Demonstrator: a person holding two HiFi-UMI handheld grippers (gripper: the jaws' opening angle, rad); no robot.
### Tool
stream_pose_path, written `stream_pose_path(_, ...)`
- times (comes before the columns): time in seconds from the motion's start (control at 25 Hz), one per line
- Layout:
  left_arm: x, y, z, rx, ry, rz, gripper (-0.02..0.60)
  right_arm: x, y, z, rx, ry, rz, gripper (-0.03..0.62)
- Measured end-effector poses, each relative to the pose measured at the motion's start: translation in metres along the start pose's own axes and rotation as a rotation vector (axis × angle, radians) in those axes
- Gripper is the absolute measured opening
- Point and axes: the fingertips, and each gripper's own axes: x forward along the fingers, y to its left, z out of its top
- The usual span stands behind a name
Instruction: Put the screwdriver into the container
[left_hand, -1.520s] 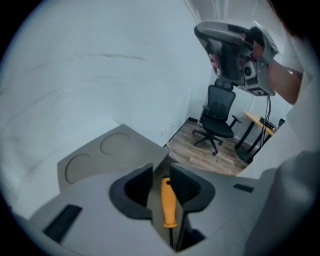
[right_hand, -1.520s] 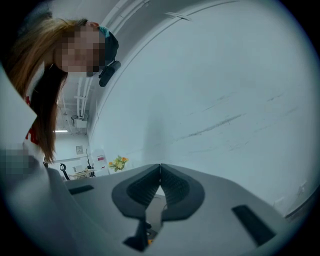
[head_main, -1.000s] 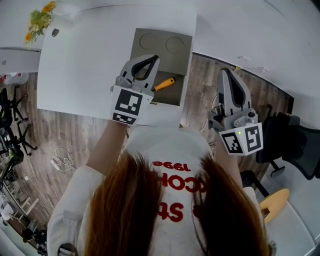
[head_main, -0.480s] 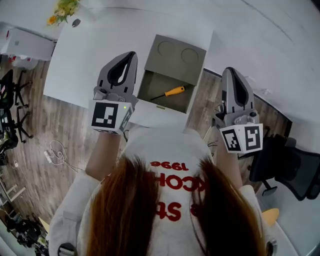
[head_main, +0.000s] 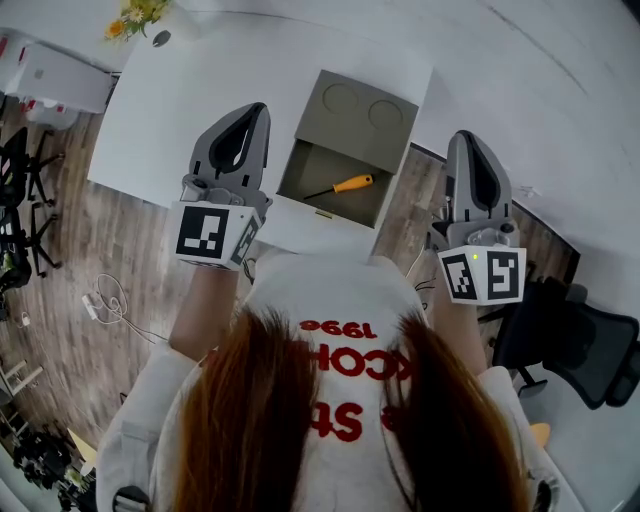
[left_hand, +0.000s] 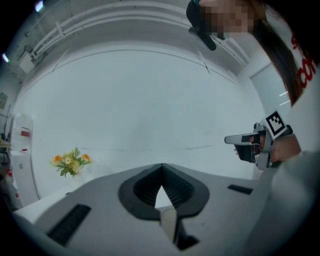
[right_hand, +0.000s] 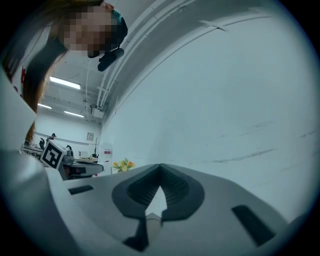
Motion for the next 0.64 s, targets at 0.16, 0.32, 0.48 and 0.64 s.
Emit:
stream_pose_path(0.16,-0.0002,0.0013,0.0003,-0.008,-0.002,0.000,0.005,0.0001,0.0007,0.0023,-0.003,-0.004,-0.002,0.003)
stream_pose_path(0.32,0.0005,0.0001,-0.0010,-0.009,-0.003,-0.003,0.005,-0.0004,0.0014,0.0025,-0.006,-0.007,-0.001,0.003)
stream_pose_path(0.48,0.0008,-0.0011,-0.0012,-0.018,-0.005,-0.007,0.005,0.0007,0.0027,0.0036,-0.009,-0.009,0.004,0.003)
stream_pose_path(0.64,0.0002,-0.0002,0.0013,-0.019,-0.010,-0.011,0.005,0.0028,0.0060,0.0055,-0.012,-0.012,0.009,0.003)
